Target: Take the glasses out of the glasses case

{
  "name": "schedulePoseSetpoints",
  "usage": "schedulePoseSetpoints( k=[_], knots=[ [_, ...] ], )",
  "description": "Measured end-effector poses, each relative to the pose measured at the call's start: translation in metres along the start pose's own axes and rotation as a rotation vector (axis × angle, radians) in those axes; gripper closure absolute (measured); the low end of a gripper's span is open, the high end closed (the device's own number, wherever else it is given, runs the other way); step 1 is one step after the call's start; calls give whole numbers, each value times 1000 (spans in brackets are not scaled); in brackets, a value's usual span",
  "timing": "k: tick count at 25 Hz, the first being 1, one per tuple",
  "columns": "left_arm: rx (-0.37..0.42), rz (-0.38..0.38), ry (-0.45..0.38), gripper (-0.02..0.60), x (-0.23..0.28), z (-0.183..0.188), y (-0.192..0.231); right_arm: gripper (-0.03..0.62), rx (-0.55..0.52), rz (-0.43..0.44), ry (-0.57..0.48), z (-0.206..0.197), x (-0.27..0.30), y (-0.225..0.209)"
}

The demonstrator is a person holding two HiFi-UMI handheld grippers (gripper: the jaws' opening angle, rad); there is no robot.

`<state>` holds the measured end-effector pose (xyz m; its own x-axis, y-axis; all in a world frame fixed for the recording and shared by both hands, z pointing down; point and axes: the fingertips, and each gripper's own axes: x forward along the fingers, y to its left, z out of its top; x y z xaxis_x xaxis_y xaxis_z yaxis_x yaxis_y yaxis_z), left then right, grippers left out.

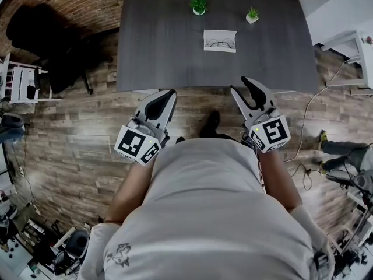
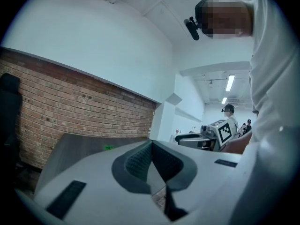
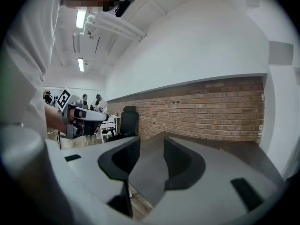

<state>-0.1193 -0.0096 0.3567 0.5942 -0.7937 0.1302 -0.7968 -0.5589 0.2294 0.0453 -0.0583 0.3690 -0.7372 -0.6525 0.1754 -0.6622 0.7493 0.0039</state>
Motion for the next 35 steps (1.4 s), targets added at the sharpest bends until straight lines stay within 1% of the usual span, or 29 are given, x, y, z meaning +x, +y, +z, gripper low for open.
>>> schedulePoseSetpoints(
  k=[5, 9, 13, 17, 20, 25, 30, 35],
  knots=[
    [5, 23, 8, 571, 48, 4, -9, 430, 4, 20, 4, -4, -2, -50],
    [7, 38, 17, 571, 77, 1, -17, 430, 0, 39, 2, -10, -6, -81],
    [11, 39, 31, 571, 96, -1, -25, 430, 15, 32, 3, -17, -13, -105],
    [19, 26, 40, 571, 113, 1, -26, 430, 41, 11, -3, -22, -18, -119],
    [20, 2, 43, 571, 129, 2, -31, 430, 56, 2, 0, -26, -21, -126],
    [27, -65, 47, 571, 156, 3, -38, 430, 57, -31, -1, -27, -28, -137],
    [25, -114, 47, 571, 176, 6, -35, 430, 63, -53, 18, -27, -26, -144],
    [10, -152, 74, 571, 193, 1, -26, 430, 58, -55, 39, -27, -12, -150]
  ],
)
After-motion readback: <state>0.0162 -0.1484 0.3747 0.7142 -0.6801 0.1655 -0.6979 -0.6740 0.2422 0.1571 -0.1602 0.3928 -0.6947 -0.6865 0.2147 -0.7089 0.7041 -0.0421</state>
